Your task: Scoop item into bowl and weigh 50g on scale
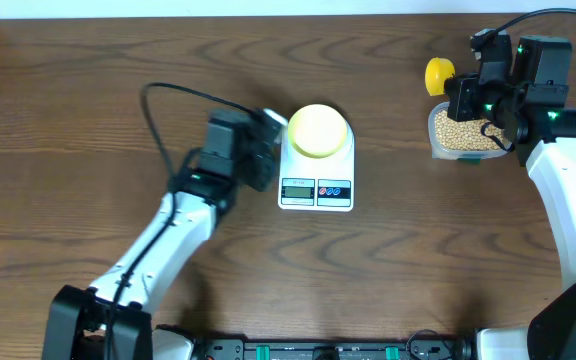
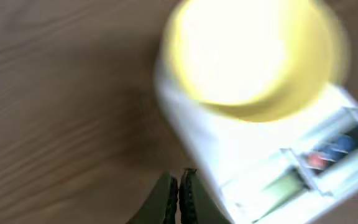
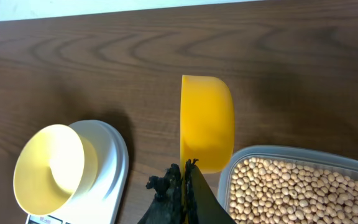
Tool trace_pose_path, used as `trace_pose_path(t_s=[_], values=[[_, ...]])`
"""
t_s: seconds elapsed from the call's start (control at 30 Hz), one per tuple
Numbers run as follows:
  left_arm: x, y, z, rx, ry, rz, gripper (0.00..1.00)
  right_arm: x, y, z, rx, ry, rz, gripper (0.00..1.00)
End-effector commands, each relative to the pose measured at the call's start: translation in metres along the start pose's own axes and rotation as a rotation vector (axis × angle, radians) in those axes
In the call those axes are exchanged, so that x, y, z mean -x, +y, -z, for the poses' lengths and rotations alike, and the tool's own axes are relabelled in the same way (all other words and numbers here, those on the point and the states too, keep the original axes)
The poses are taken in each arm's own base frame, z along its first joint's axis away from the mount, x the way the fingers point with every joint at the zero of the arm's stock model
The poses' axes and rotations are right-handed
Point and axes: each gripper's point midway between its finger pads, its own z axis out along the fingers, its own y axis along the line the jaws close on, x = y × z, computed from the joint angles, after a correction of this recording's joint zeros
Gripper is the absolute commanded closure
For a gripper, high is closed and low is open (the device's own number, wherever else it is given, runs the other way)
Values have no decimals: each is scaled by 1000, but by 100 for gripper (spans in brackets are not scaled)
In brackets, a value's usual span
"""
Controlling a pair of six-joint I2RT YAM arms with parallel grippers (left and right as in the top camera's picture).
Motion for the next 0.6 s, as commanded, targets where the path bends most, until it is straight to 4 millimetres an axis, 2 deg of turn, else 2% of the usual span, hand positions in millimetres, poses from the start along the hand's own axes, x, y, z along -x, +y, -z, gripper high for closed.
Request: trace_pose_path(t_s=[0.0,0.23,0.4,0.57], values=[[-5,-40,-11,-94,29,-75,93,15,1,10,-4,-45,22,99],[-21,-81,-30,-175,97,-142,92,13,4,10,10,-38,20,99],[-33,-96,-50,-203,127,-165,92,13,8,10,34,-37,21,99],[-43,-107,-57,-224,155,-183,93,9,8,10,35,-23,15,99]])
